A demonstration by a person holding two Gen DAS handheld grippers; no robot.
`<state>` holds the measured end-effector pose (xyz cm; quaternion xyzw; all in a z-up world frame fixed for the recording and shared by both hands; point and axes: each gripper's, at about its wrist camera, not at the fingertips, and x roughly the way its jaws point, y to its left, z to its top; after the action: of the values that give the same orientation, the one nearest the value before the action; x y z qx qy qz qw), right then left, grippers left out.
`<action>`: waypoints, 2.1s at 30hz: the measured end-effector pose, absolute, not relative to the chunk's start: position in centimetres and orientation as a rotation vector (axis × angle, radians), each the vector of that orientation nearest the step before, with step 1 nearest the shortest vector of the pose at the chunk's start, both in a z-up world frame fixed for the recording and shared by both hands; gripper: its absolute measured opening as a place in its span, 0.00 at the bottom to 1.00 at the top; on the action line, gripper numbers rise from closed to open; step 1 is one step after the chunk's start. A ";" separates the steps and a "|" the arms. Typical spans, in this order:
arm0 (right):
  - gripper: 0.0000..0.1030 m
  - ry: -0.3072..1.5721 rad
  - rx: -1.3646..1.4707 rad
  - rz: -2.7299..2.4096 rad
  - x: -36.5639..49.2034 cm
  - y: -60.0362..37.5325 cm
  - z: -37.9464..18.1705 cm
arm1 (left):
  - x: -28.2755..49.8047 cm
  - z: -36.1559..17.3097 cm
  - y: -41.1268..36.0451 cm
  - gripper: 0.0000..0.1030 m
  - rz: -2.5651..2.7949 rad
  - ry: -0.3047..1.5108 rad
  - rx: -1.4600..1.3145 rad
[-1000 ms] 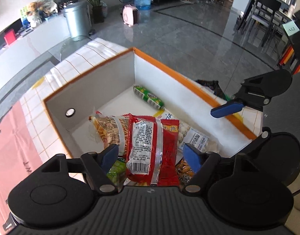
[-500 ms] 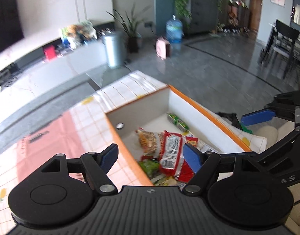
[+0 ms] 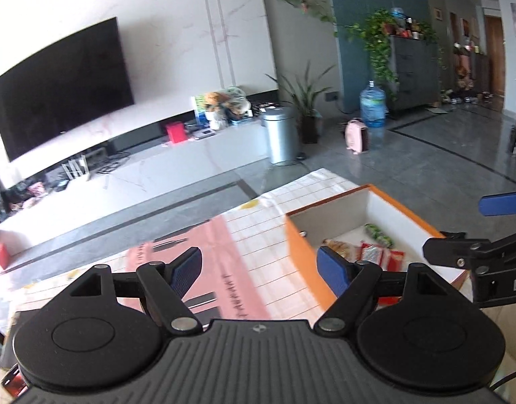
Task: Organize snacks
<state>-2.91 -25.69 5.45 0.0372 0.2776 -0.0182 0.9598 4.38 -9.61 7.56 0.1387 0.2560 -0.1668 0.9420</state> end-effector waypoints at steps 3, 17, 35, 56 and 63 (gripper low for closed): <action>0.91 0.550 0.066 -0.058 -4.0 -24.0 4.4 | 3.5 6.7 -8.4 0.89 -0.303 0.522 0.276; 0.91 0.579 0.083 -0.155 -5.6 -20.7 0.6 | 2.5 2.3 -5.1 0.92 -0.280 0.588 0.181; 0.91 0.623 0.089 -0.198 -4.1 -21.2 -1.1 | 2.4 0.8 -4.8 0.92 -0.293 0.636 0.185; 0.91 0.624 0.090 -0.178 -4.1 -21.4 -1.2 | 2.3 1.2 -4.9 0.92 -0.307 0.660 0.179; 0.91 0.620 0.079 -0.176 -4.0 -21.0 -1.0 | 2.4 1.2 -4.7 0.92 -0.312 0.667 0.171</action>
<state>-4.04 -20.99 -1.05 0.0388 0.3044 -0.0865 0.9478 2.40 -4.73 1.24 0.0835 0.3256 -0.1523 0.9294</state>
